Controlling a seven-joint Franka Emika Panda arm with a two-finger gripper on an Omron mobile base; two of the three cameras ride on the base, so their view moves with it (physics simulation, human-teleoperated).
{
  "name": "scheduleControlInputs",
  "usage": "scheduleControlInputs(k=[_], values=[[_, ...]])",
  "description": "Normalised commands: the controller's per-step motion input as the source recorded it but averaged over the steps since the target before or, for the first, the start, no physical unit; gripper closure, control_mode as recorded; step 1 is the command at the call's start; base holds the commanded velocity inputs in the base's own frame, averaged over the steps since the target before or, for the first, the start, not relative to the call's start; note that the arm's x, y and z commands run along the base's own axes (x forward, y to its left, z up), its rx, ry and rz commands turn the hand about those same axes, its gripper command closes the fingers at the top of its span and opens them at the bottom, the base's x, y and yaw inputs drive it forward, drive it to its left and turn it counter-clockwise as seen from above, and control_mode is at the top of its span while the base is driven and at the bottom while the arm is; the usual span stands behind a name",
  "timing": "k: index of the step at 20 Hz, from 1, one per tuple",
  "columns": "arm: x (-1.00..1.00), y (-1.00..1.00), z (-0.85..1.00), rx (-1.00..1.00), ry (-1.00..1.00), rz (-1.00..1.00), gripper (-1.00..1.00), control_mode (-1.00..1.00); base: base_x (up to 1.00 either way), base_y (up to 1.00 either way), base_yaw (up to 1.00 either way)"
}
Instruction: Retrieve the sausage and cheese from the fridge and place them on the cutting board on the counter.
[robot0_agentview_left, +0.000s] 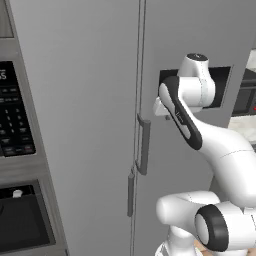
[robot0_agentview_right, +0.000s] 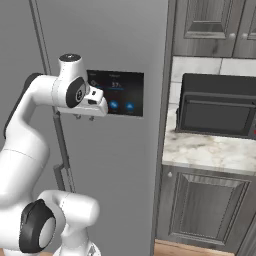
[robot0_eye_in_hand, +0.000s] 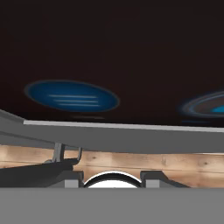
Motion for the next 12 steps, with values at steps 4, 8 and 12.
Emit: scheduleControlInputs(k=[4, 8, 12], values=[[0.0, 0.0, 0.0, 0.0, 0.0, 0.0, -1.0, 1.0, 0.0, 0.0, 0.0], [0.0, 0.0, 0.0, 0.0, 0.0, 0.0, -1.0, 1.0, 0.0, 0.0, 0.0], [0.0, 0.0, 0.0, 0.0, 0.0, 0.0, -1.0, 1.0, 0.0, 0.0, 0.0]])
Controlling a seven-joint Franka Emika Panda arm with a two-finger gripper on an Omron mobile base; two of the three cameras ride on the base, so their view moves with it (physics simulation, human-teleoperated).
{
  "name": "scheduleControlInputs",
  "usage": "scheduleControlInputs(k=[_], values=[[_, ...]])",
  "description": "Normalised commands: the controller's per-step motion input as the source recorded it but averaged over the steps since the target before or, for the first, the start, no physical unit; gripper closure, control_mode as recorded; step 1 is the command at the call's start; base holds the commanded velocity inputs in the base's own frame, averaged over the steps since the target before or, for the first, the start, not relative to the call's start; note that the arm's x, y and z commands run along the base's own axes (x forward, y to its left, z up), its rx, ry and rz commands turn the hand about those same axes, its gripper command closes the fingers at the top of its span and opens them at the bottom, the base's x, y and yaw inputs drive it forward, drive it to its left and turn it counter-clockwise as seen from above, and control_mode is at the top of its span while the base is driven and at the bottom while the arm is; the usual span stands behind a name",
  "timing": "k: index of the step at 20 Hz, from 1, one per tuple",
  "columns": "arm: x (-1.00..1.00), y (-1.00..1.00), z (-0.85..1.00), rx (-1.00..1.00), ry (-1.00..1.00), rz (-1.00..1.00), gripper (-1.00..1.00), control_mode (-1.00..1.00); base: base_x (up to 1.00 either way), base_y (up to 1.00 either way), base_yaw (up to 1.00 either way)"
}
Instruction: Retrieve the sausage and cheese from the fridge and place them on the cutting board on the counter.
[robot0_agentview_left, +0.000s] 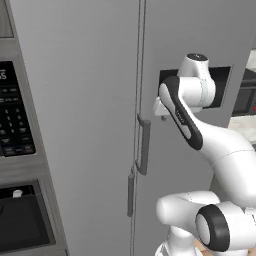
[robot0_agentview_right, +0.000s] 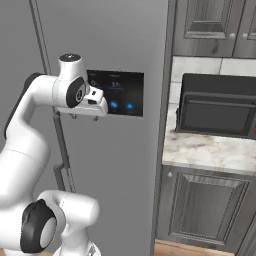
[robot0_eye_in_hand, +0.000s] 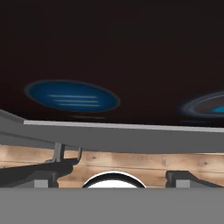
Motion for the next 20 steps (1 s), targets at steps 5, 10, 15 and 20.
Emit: scheduleControlInputs(k=[5, 10, 15, 20], values=[[0.0, 0.0, 0.0, 0.0, 0.0, 0.0, -1.0, 1.0, 0.0, 0.0, 0.0], [0.0, 0.0, 0.0, 0.0, 0.0, 0.0, -1.0, 1.0, -0.41, 0.0, 0.0], [0.0, 0.0, 0.0, 0.0, 0.0, 0.0, -1.0, 1.0, -0.51, 0.14, 0.0], [0.0, 0.0, 0.0, 0.0, 0.0, 0.0, -1.0, 1.0, -0.51, 0.38, 0.0]])
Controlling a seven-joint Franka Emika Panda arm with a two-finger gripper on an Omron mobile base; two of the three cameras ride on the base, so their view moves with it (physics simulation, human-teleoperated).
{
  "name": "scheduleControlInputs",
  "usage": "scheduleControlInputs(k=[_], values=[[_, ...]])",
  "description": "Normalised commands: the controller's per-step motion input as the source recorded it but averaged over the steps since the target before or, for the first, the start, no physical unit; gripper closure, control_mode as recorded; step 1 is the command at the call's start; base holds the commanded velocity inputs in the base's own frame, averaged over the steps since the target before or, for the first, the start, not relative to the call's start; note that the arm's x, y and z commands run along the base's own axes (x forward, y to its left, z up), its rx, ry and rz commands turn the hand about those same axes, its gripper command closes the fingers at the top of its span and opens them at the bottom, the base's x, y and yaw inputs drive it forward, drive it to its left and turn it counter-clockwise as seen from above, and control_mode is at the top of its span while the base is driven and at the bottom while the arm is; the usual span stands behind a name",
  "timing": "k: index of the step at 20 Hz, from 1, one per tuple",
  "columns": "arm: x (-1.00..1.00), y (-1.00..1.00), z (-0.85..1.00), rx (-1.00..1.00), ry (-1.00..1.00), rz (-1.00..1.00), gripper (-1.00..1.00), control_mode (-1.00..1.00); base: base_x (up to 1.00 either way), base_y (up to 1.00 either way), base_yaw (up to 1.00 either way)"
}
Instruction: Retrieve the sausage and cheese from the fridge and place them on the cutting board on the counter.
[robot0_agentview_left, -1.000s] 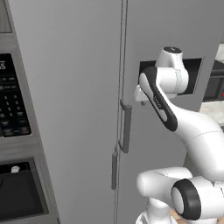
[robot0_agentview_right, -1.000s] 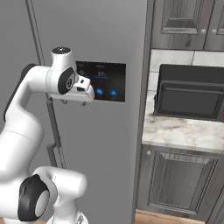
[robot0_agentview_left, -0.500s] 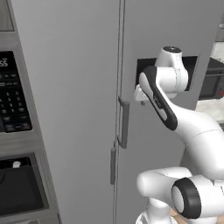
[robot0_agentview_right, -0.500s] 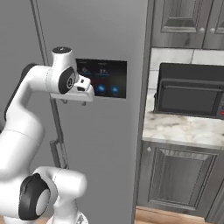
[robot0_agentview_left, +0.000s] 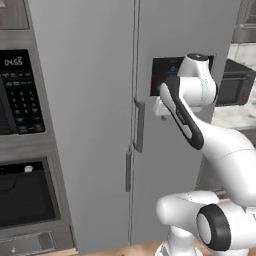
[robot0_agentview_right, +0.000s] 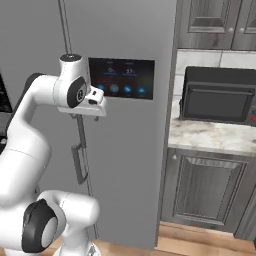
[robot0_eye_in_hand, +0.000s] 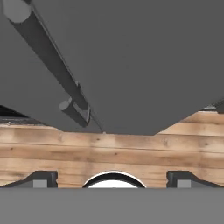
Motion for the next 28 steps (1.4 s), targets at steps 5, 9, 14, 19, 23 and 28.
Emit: scheduleControlInputs(k=[5, 9, 14, 19, 23, 28], values=[[0.0, 0.0, 0.0, 0.0, 0.0, 0.0, -1.0, 1.0, -0.43, 0.26, -0.02], [0.0, 0.0, 0.0, 0.0, 0.0, 0.0, -1.0, 1.0, -0.27, 0.07, -0.02], [0.0, 0.0, 0.0, 0.0, 0.0, 0.0, -1.0, 1.0, 0.0, 0.0, 0.0], [0.0, 0.0, 0.0, 0.0, 0.0, 0.0, -1.0, 1.0, 0.0, 0.0, 0.0], [0.0, 0.0, 0.0, 0.0, 0.0, 0.0, -1.0, 1.0, 0.0, 0.0, 0.0], [0.0, 0.0, 0.0, 0.0, 0.0, 0.0, -1.0, -1.0, 0.0, 0.0, 0.0]])
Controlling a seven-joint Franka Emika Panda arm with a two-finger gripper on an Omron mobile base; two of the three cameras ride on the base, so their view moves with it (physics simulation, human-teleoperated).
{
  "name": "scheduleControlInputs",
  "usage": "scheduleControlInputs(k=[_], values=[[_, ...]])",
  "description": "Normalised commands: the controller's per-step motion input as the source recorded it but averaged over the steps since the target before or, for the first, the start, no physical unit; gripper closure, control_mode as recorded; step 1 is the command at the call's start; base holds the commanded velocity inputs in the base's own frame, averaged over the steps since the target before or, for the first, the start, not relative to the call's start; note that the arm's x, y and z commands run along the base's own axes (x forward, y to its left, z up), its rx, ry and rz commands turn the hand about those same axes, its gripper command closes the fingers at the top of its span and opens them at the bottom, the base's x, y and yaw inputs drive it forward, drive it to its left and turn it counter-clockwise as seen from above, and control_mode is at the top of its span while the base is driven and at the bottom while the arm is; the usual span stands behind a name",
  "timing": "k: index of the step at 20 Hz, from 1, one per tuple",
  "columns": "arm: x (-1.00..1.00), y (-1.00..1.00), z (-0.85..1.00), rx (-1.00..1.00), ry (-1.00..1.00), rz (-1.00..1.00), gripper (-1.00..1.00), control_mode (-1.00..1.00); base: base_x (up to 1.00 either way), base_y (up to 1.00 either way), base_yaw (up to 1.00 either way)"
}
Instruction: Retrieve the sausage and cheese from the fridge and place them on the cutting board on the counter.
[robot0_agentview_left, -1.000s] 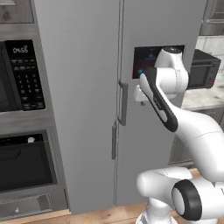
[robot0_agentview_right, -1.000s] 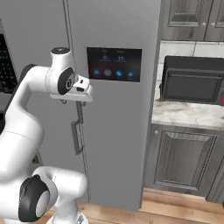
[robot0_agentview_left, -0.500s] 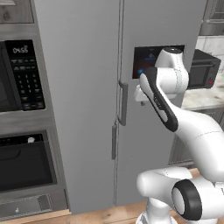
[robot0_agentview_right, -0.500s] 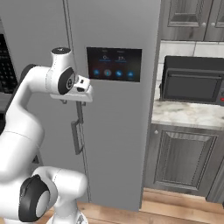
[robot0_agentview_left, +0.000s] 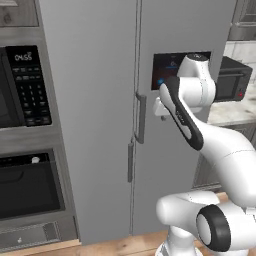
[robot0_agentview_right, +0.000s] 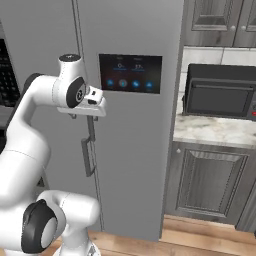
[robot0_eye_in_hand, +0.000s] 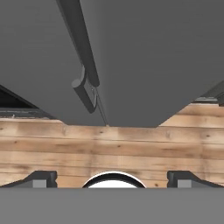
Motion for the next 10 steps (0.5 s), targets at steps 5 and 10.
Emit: scheduleControlInputs(k=[5, 10], values=[[0.0, 0.0, 0.0, 0.0, 0.0, 0.0, -1.0, -1.0, 0.0, 0.0, 0.0], [0.0, 0.2, -0.04, 0.0, -0.07, 0.0, -1.0, -1.0, 0.0, 0.0, 0.0]])
